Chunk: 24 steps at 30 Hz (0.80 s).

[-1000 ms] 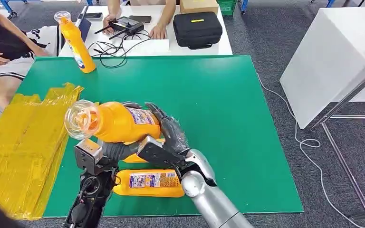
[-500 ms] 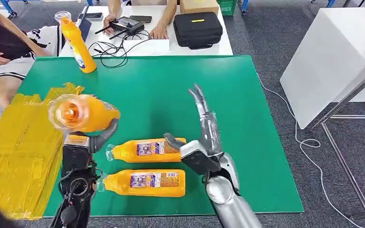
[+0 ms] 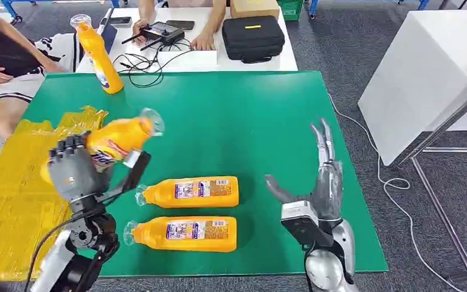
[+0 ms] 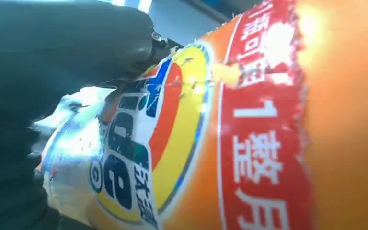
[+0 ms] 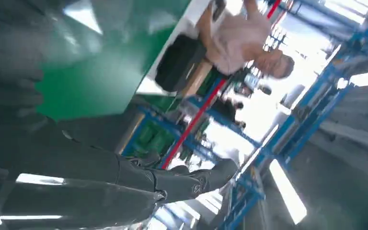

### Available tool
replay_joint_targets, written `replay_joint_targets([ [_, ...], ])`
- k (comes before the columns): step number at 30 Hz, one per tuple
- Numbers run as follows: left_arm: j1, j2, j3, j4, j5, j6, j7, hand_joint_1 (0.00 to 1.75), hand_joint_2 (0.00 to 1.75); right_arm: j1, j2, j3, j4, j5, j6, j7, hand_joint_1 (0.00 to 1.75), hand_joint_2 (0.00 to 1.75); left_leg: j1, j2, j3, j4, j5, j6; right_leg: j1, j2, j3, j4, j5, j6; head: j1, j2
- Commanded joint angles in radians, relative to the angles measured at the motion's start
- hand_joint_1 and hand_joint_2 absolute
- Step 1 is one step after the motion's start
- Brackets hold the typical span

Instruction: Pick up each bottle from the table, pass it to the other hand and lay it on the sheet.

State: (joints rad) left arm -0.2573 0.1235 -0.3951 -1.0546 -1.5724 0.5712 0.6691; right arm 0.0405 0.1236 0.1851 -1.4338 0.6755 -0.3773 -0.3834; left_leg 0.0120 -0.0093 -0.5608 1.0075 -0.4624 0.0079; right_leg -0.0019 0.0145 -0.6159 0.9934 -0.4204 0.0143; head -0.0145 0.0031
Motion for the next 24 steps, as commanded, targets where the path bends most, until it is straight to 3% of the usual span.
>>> replay_joint_targets([
  [1,-0.172,0.019,0.069,0.361,0.002,-0.045,-0.122,1.75,1.75,0.066,0.007,-0.089,-0.146,0.053,0.038,0.029,0.00,1.75,0.000,0.001,0.005,-0.002,-0.002,0.000,0.000,-0.001,0.005,-0.001,-0.001,0.000,0.000,0.000],
  [10,-0.200,-0.021,0.135,0.501,0.002,-0.051,-0.164,1.75,1.75,0.025,0.025,-0.072,-0.110,0.103,0.072,0.044,0.00,1.75,0.000,0.001,0.004,-0.001,-0.001,0.000,-0.001,0.000,0.003,-0.001,-0.001,0.001,0.000,0.000],
  [24,-0.218,-0.010,0.259,0.607,0.002,-0.057,-0.186,1.75,1.75,-0.015,0.039,-0.052,-0.063,0.153,0.122,0.062,0.00,1.75,0.001,0.002,0.006,-0.001,-0.001,0.000,0.000,0.001,0.005,-0.002,-0.001,0.001,0.000,0.000],
])
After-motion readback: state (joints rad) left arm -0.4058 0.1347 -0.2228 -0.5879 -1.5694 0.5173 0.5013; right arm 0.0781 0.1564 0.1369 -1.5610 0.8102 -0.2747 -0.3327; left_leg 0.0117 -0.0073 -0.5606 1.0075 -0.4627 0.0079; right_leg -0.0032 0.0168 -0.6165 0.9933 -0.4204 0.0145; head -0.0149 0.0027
